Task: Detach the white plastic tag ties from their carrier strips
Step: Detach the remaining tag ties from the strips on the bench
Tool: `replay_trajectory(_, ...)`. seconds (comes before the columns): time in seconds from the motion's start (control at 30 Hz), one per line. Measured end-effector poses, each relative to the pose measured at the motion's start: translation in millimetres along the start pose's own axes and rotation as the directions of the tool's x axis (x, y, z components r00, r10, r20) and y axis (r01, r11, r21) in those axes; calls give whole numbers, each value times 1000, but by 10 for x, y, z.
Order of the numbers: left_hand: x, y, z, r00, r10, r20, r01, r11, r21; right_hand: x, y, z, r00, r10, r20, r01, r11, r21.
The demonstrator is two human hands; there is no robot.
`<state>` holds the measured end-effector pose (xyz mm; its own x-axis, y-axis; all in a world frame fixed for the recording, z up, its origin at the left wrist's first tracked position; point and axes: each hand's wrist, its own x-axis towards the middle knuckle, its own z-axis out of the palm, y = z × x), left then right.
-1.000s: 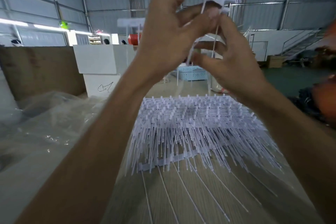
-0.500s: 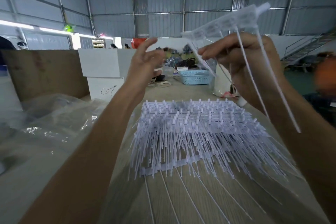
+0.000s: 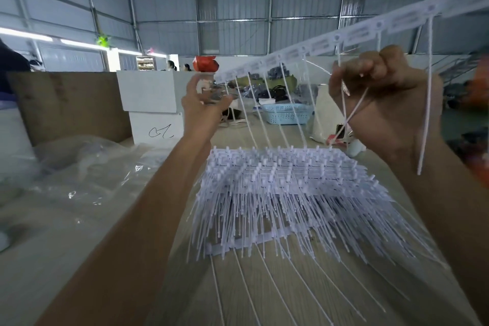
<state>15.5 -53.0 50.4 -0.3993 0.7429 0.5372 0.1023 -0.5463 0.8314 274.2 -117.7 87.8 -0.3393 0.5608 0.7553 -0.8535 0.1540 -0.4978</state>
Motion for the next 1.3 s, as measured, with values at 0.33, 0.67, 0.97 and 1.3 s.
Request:
replay_trajectory(0.33, -33, -93, -77, 942, -123, 314, 218, 932, -290, -84, -24, -357, 971, 19, -237, 0, 997, 80)
replay_trajectory(0.67, 2, -34, -158, 895, -98, 435, 223, 944, -245, -147, 33, -947, 616, 45, -786, -400, 878, -263)
replay_trajectory(0.97, 76, -153, -218, 973, -133, 191, 169, 968, -186, 2, -307, -637, 537, -438, -722, -368, 648, -667)
replay_trajectory(1.3, -122, 36, -1, 854, -4, 520, 139, 966, -220, 42, 156, -131, 966, -190, -172, -185, -51, -981)
